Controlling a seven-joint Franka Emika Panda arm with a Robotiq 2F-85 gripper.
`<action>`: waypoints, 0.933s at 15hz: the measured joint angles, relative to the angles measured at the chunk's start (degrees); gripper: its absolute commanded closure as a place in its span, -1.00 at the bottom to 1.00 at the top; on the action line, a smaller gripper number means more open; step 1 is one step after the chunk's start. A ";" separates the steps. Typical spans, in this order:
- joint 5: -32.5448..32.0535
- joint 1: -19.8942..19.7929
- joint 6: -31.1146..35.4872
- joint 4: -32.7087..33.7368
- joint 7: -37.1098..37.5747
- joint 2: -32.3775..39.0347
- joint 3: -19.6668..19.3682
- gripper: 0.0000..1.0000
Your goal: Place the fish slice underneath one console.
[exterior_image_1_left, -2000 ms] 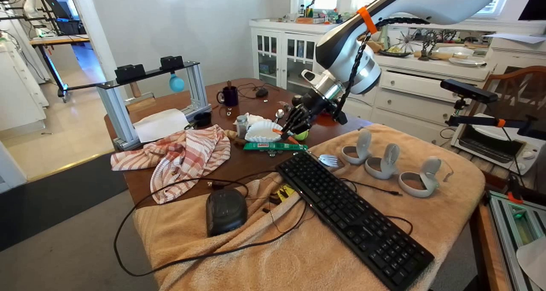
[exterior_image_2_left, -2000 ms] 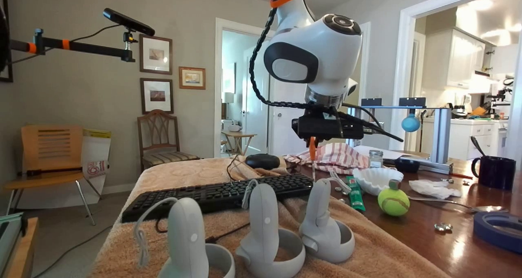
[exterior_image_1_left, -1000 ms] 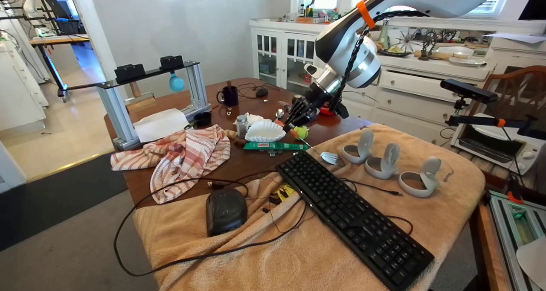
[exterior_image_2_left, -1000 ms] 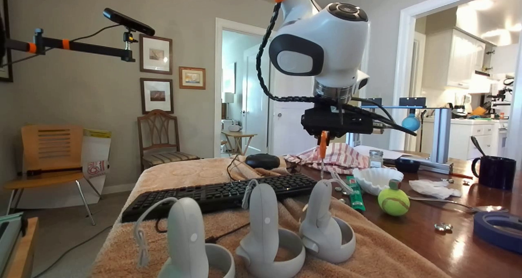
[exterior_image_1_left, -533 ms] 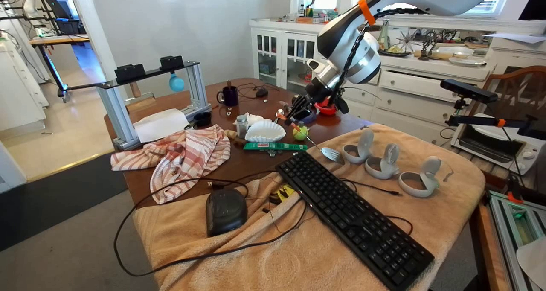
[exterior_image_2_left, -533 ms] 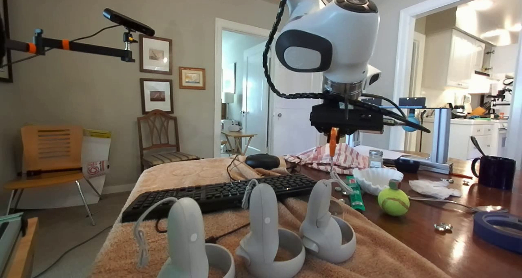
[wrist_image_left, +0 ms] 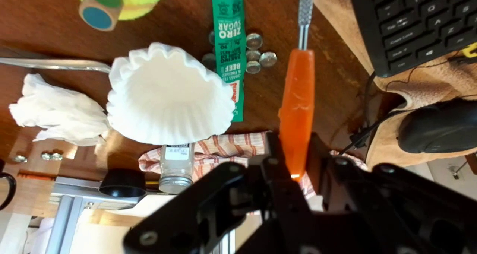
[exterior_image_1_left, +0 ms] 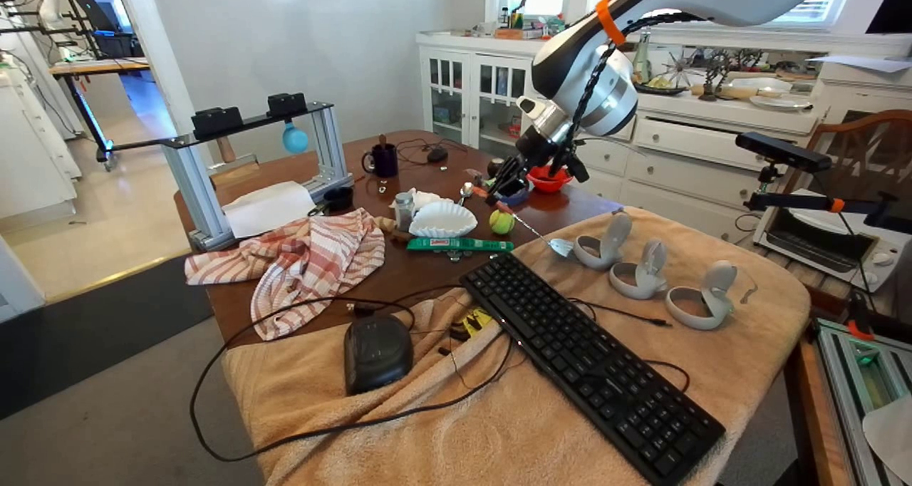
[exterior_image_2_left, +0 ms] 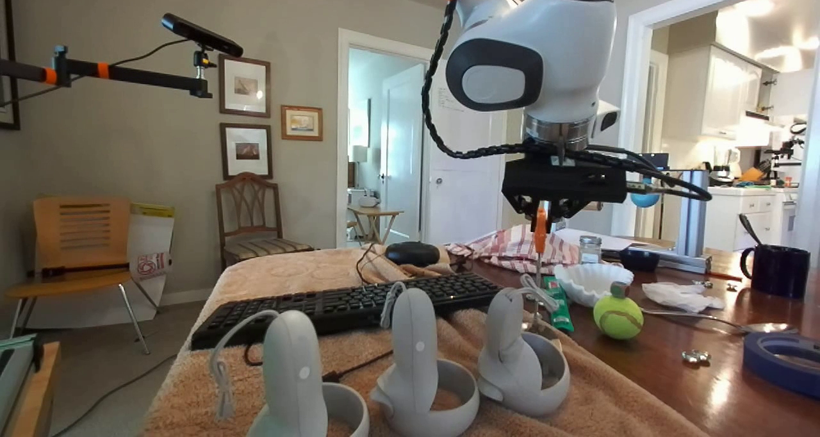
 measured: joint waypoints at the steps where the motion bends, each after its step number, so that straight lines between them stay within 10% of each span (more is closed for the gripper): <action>1: -1.18 1.89 -0.72 0.05 1.36 -0.04 -2.25 0.90; 14: -3.34 7.86 -1.77 -0.31 3.44 1.65 -7.29 0.90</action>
